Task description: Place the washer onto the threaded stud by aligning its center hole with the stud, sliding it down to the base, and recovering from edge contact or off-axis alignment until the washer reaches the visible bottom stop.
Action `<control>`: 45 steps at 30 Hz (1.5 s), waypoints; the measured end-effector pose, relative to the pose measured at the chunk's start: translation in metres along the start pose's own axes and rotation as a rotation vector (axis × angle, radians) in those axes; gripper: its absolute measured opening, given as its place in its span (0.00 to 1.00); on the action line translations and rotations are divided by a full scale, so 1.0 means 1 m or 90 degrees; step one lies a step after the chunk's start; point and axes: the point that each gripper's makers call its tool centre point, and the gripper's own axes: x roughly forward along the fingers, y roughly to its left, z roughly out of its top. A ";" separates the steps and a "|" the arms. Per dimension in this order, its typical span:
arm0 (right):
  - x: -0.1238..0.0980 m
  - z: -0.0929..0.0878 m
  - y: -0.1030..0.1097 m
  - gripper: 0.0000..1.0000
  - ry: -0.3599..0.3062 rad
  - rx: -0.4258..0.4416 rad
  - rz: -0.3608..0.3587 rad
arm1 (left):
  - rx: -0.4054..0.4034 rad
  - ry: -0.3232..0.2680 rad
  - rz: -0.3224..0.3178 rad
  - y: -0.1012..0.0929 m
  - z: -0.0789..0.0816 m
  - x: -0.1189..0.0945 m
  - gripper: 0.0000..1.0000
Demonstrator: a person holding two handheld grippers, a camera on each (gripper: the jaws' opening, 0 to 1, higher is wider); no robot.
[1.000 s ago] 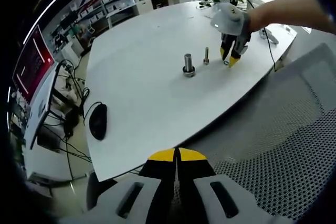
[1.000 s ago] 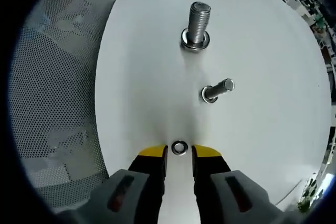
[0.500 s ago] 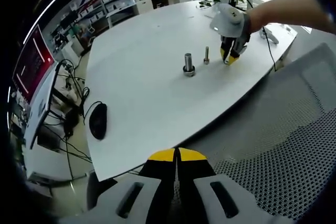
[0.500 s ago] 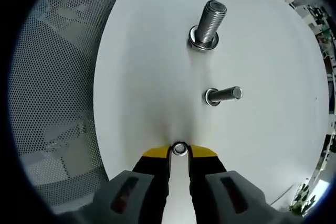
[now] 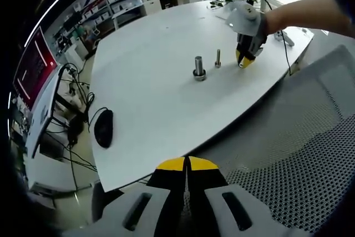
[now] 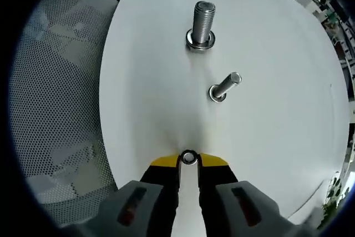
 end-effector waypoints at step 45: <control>-0.052 0.079 -0.033 0.13 -0.100 0.005 -0.021 | -0.010 -0.001 0.008 0.003 0.000 0.000 0.00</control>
